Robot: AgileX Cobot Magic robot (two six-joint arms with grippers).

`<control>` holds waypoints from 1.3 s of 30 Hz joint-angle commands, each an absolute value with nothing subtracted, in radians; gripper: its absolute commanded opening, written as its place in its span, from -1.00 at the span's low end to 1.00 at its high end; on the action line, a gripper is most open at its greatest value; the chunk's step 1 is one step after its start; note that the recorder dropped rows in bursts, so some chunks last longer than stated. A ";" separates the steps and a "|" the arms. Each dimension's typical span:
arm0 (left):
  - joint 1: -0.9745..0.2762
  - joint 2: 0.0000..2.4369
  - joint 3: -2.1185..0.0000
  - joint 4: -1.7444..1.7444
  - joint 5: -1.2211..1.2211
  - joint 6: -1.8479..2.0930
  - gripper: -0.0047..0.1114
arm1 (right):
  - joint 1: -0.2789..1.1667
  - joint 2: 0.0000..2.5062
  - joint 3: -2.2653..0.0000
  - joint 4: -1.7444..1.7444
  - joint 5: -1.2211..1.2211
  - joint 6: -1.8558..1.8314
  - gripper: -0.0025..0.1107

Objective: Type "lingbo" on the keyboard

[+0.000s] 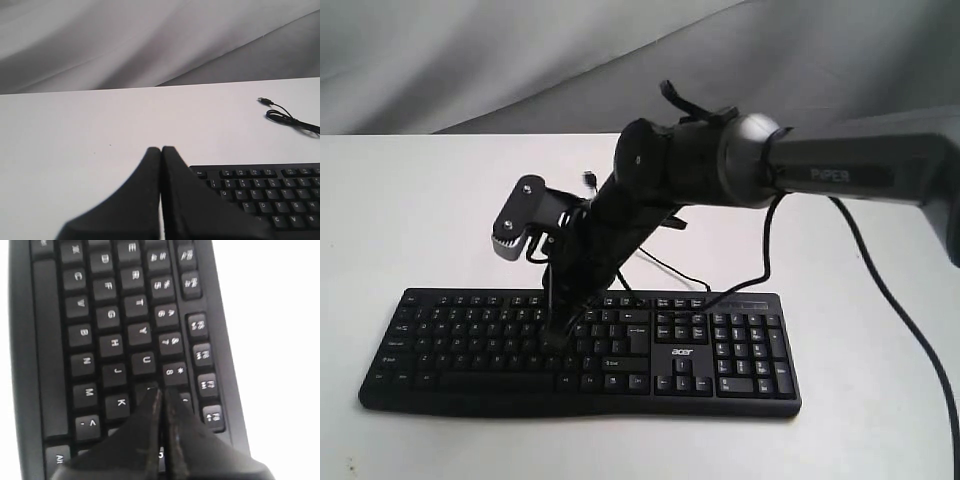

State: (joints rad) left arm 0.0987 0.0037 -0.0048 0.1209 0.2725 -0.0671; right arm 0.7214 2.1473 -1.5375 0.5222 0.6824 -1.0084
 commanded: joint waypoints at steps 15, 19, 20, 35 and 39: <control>0.100 0.000 0.000 0.117 0.266 -0.069 -0.91 | 0.718 1.593 -1.532 0.376 0.639 -0.777 -0.96; 0.100 0.000 0.000 0.117 0.266 -0.069 -0.91 | 0.718 1.515 -1.532 0.376 0.637 -0.777 -0.96; 0.100 0.000 0.000 0.117 0.266 -0.069 -0.91 | 0.718 1.500 -1.532 0.376 0.637 -0.777 -0.96; 0.100 0.000 0.000 0.117 0.266 -0.069 -0.91 | 0.584 1.331 -1.529 -0.027 0.622 0.032 -0.96; 0.100 0.000 0.000 0.117 0.266 -0.069 -0.91 | 0.516 1.278 -1.407 -0.045 0.597 0.072 -0.96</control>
State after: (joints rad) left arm 0.0987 0.0037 -0.0048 0.1209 0.2725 -0.0671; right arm 0.5529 1.3152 -1.4925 -0.0072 0.6112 0.0000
